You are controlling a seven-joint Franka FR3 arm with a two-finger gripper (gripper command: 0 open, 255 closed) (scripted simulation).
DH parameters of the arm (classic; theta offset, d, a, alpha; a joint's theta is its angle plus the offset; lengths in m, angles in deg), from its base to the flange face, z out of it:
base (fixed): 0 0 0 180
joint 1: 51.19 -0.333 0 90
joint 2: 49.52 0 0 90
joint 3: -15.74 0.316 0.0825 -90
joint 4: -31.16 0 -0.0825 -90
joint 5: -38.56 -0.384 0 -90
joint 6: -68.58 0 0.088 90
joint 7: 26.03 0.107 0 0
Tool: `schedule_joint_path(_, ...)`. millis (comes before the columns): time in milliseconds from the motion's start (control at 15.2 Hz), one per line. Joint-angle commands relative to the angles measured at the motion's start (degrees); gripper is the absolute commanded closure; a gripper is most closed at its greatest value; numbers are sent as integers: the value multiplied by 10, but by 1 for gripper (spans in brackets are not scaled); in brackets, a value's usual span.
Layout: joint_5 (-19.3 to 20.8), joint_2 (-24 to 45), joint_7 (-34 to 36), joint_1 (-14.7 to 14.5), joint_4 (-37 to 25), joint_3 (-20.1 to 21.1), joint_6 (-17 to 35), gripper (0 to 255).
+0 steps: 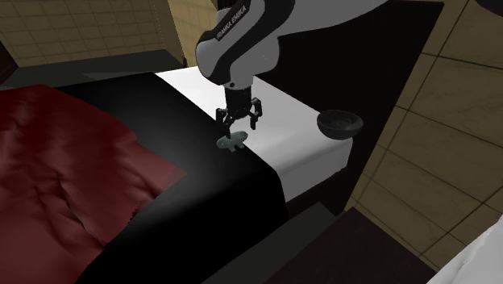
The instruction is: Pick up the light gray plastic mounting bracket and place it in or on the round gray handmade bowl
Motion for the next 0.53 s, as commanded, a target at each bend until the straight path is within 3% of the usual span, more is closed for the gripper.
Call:
schedule_joint_path(0, 0, 43, 1, 0, -43, -1, 7, 0)
schedule_joint_path(132, 0, 82, 2, 1, -82, -1, 12, 0)
schedule_joint_path(462, 0, 100, 2, 2, -68, -1, 44, 0)
